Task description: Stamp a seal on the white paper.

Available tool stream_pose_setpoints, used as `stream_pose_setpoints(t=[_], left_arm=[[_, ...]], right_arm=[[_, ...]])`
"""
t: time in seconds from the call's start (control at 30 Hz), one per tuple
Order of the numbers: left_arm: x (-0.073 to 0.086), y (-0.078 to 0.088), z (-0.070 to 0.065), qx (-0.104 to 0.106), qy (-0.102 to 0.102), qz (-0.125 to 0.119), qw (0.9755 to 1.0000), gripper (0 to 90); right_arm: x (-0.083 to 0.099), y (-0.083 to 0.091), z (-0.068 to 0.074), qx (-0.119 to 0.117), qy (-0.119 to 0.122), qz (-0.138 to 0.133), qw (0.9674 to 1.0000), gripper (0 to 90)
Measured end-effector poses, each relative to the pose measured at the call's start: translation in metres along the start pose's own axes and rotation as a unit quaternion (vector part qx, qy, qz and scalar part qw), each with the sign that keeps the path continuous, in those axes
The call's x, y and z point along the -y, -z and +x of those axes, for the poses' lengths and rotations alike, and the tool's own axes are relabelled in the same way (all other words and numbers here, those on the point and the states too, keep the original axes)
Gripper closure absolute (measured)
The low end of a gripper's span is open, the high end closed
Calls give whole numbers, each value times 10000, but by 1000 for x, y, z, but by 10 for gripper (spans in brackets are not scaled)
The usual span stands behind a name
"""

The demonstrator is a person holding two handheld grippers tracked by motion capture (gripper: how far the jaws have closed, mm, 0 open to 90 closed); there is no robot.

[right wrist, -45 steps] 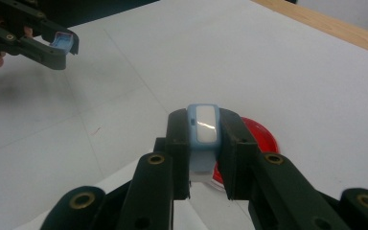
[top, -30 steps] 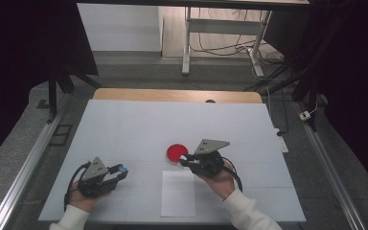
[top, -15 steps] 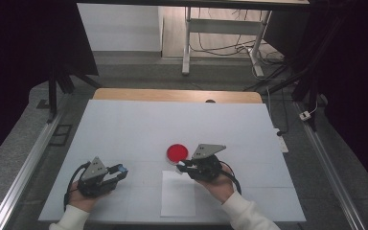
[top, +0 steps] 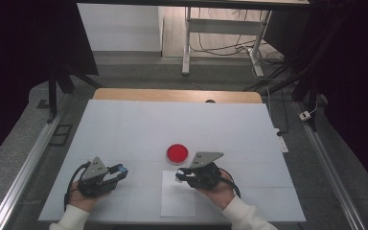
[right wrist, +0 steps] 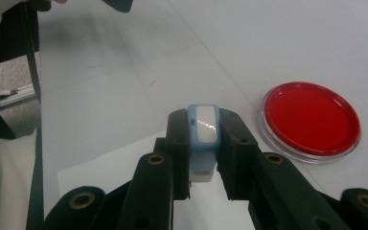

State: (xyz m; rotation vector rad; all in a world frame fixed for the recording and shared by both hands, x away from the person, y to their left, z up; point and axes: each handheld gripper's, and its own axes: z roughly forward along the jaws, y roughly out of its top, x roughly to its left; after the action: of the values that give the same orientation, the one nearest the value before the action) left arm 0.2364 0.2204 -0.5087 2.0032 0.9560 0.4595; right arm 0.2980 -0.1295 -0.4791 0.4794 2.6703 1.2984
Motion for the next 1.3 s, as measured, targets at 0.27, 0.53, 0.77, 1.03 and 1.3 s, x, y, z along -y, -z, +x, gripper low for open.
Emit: stream_pose_setpoints(t=[0.27, 0.53, 0.77, 1.03, 1.3], left_arm=[[0, 0, 0, -5, -1, 3, 10000, 652], [0, 0, 0, -4, 3, 5, 10000, 652], [0, 0, 0, 0, 8, 0, 10000, 652], [0, 0, 0, -1, 4, 6, 10000, 652], [0, 0, 0, -1, 1, 8, 10000, 652]], right_arm=[[2, -3, 3, -136, 181, 148, 9996, 754], [6, -8, 3, -179, 282, 289, 9990, 754], [7, -11, 4, -219, 306, 309, 9988, 755], [8, -12, 4, -219, 305, 327, 9988, 754], [10, -16, 4, -247, 314, 369, 9985, 754]])
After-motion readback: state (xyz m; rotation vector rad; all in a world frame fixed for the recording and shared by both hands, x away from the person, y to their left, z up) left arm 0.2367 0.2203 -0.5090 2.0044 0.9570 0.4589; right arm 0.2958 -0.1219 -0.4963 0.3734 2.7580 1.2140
